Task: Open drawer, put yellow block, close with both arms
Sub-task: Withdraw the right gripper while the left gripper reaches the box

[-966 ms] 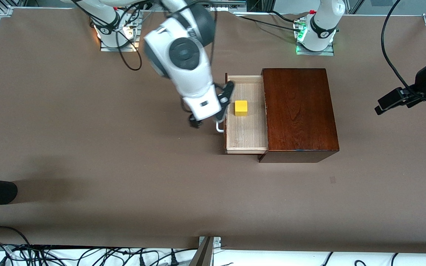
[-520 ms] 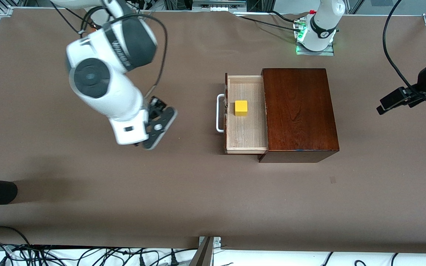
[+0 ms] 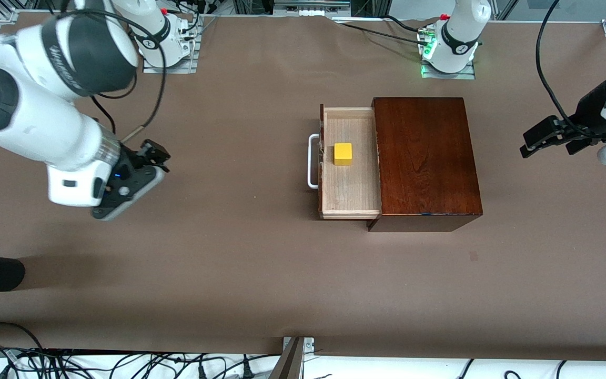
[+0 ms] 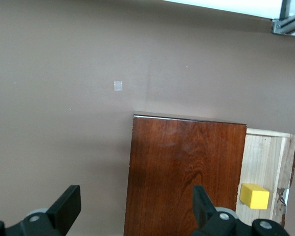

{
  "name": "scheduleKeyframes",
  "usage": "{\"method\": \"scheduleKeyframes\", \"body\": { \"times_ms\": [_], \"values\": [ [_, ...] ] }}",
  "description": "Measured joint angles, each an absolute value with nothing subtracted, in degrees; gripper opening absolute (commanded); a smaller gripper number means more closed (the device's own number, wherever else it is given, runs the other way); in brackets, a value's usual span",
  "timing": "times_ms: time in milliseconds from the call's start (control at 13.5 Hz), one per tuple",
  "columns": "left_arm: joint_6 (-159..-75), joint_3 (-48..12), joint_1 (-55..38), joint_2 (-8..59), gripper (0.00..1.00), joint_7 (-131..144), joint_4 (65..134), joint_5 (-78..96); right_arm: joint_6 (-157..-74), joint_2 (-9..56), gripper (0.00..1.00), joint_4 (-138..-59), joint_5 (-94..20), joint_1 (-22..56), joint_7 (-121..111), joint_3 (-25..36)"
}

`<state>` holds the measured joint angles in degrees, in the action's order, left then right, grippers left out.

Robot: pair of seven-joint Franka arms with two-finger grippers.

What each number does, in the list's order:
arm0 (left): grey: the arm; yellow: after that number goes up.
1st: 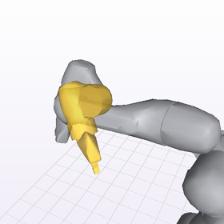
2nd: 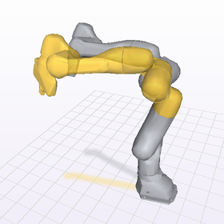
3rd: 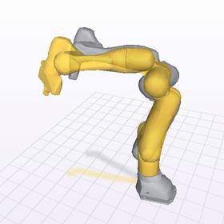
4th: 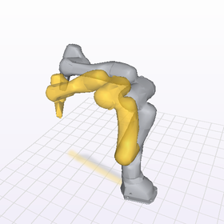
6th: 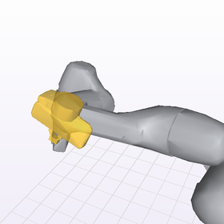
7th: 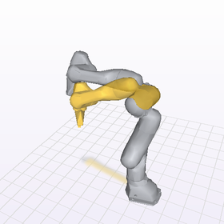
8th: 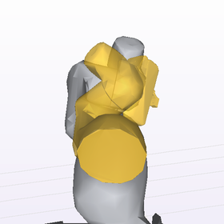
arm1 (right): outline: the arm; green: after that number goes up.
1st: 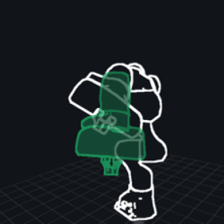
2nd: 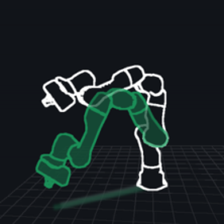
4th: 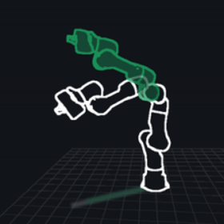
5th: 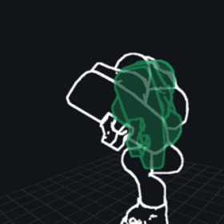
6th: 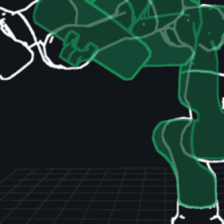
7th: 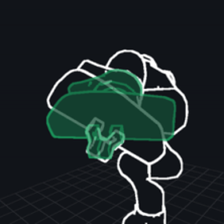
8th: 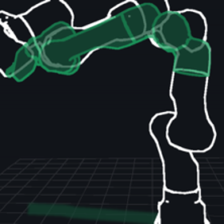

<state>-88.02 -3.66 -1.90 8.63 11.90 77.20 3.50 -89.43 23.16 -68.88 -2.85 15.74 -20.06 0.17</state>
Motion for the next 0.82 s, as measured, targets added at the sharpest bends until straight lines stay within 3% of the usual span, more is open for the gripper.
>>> {"method": "scheduleKeyframes", "body": {
  "times_ms": [446,818],
  "values": [
    [-87.40,-10.76,-2.47,8.63,1.00,14.89,77.68,3.50,-91.70,11.90,1.00,-81.96,-2.85,9.67,-9.04,0.27],
    [-88.83,-19.33,-3.23,8.76,1.00,34.18,79.26,3.50,-92.44,6.94,1.00,-88.08,-1.28,5.50,-1.19,1.68]
  ]
}}
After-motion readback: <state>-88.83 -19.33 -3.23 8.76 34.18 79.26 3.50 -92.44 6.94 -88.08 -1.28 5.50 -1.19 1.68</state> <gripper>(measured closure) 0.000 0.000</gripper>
